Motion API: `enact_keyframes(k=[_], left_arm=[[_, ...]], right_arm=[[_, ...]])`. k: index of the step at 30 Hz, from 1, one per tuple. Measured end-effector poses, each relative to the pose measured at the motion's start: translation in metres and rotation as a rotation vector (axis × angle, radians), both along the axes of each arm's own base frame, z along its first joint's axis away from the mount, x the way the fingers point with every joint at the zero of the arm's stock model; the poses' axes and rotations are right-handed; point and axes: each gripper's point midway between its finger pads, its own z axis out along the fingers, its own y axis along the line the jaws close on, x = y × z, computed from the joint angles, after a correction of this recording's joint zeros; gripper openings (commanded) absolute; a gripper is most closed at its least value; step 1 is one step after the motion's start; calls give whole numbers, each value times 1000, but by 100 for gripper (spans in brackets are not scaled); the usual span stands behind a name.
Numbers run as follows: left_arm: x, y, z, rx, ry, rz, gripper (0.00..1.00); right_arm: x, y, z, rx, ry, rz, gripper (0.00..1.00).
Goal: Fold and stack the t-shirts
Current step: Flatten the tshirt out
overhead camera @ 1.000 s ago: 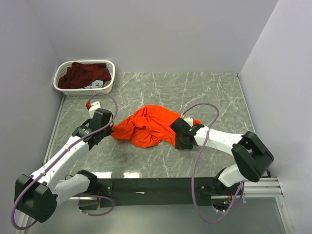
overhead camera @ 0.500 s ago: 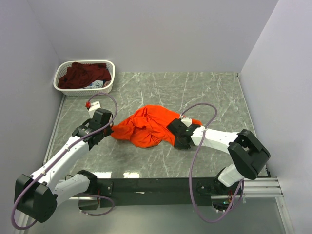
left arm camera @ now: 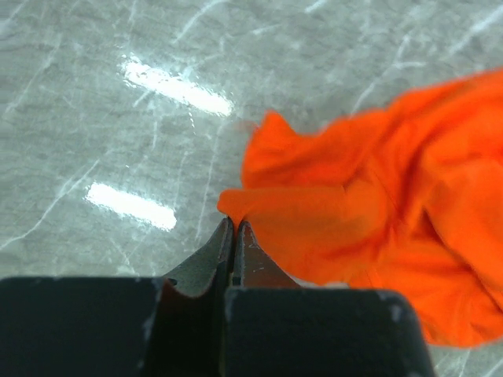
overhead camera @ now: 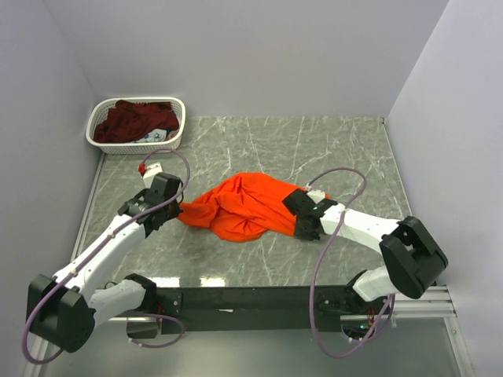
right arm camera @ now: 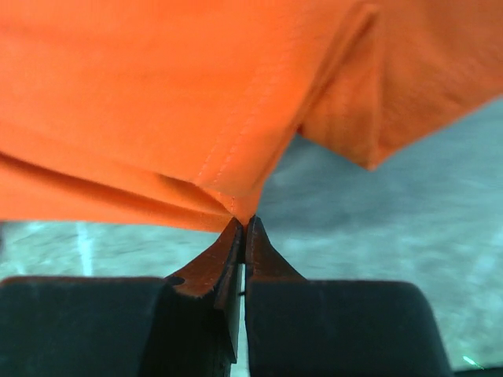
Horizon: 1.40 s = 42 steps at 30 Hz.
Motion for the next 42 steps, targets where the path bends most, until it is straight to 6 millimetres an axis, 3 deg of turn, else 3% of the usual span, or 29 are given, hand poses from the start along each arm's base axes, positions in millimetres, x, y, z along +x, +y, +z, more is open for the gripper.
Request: enact_keyframes(k=[4,7,9,12,13,15,19,22,25,29,31,37,39,42], left_arm=[[18,7,8,13,27,43,1],[54,9,39,7,-7,76,1],[85,8,67,-2,-53,91,1],[137,4,126,-21,-163,103,1],[151,2,159,-35,-231,102,1],[175,3,200,-45,-306,108,1],[187,12,303,-75,-518,121,1],[166,25,369,-83,-669,140,1],[126,37,405,-87,-761,149,1],[56,52,432,-116,-863,147,1],[16,58,445,-139,-925,138,1],[-82,72,486,-206,-1122,96,1],[-102,73,499,-213,-1167,75,1],[-108,70,506,-202,-1186,43,1]], right_arm=[[11,-29,18,-7,-22,-60,0],[36,-45,49,11,-85,-102,0],[64,-54,82,27,-155,-130,0],[111,-65,149,64,-301,-152,0],[127,-69,176,76,-361,-157,0],[151,-78,227,94,-471,-164,0],[178,-95,321,126,-670,-164,0],[177,-109,369,133,-769,-153,0],[164,-112,388,141,-810,-115,0],[127,-106,399,155,-847,-18,0],[98,-103,405,163,-884,36,0],[11,-100,454,156,-1099,180,0],[-16,-102,472,143,-1178,203,0],[-33,-105,487,127,-1237,215,0]])
